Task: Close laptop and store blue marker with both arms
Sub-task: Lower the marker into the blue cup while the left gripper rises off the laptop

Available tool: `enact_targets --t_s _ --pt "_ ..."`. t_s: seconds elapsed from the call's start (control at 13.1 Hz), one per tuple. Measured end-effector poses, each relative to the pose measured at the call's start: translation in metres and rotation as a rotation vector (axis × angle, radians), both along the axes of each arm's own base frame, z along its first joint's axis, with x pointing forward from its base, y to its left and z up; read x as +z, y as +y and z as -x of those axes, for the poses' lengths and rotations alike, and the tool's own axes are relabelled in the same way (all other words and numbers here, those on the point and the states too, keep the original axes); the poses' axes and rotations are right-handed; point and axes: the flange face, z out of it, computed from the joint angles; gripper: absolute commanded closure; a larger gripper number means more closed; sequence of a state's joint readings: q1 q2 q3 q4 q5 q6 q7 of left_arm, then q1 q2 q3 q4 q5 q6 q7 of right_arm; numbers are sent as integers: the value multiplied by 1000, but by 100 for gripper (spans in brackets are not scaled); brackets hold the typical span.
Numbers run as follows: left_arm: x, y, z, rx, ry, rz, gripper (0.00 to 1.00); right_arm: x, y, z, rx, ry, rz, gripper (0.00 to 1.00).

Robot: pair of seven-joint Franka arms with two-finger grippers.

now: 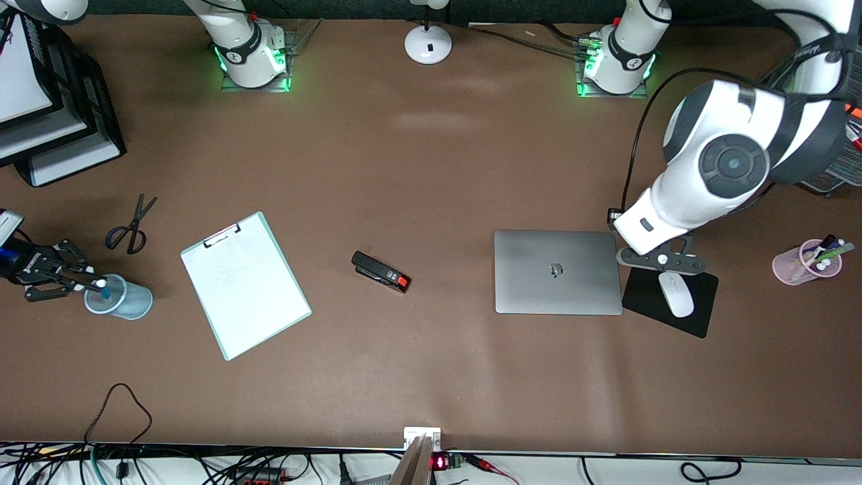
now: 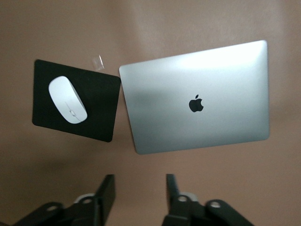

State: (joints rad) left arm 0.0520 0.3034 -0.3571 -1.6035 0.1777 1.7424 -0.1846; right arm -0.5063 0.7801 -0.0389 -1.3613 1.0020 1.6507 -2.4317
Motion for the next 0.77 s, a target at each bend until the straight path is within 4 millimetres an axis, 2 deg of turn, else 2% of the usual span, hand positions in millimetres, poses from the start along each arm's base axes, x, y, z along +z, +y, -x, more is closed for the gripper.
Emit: enact_targets --t_s 0.08,0.15,0.23,0.38,0.61,0.77 --pt "9 0 -1 -9 -14 4 0 -8 -2 1 -4 1 -10 72" --pt "19 1 -3 -21 -29 9 0 -14 -3 3 -7 4 -18 6" --pt "28 2 -4 -31 -31 10 0 -18 -5 4 -11 7 -22 0" --pt "57 7 0 -30 2 6 0 -16 -11 6 -23 9 -23 0" --pt "118 14 13 1 50 53 0 -5 -18 5 -77 75 -41 0" --pt "138 24 15 20 49 59 0 10 -16 0 -119 157 -47 0"
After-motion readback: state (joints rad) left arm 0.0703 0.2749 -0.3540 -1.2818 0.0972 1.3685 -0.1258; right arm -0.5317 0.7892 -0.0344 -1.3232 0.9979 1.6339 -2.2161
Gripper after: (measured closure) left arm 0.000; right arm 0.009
